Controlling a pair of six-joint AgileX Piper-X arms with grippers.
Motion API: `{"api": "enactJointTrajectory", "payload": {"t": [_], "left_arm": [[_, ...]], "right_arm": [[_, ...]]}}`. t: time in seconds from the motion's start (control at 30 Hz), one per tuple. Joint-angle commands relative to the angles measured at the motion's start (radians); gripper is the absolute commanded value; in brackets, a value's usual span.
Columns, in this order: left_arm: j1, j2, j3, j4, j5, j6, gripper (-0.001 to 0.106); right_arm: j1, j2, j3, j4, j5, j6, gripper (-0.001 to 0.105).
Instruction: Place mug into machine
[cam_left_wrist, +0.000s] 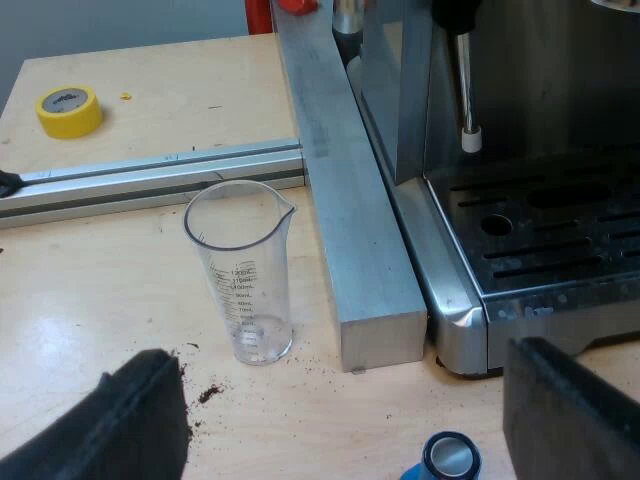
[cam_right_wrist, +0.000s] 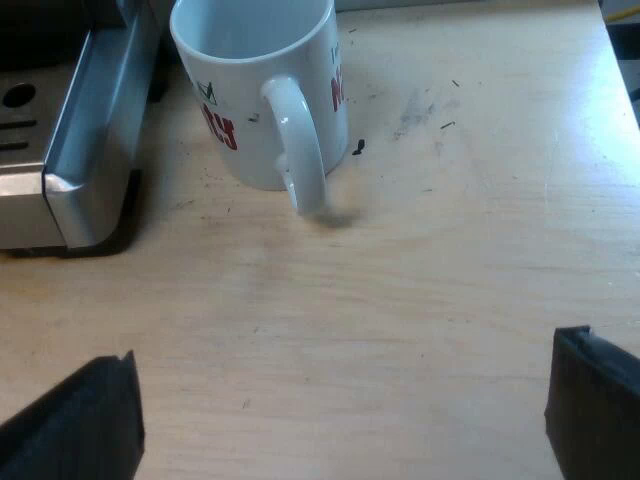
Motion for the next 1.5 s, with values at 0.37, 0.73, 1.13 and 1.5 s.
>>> {"api": "enactJointTrajectory", "payload": {"t": [0.37,0.73,1.13,1.5], "left_arm": [[0.000,-0.137,-0.001,-0.015,0.041,-0.007,0.067],[-0.043,-0.054,-0.088,-0.014,0.239,-0.027,0.068],[-0.255,0.023,-0.103,-0.083,0.389,-0.023,0.068],[-0.404,0.134,0.026,-0.250,0.509,0.054,0.068]], "right_arm": [[-0.002,-0.043,-0.013,0.000,0.002,0.040,0.082],[-0.002,0.103,-0.193,0.112,-0.017,-0.012,0.082],[-0.002,0.297,-0.260,0.114,-0.119,-0.064,0.082],[-0.002,0.314,-0.206,0.065,-0.118,-0.091,0.082]]}}
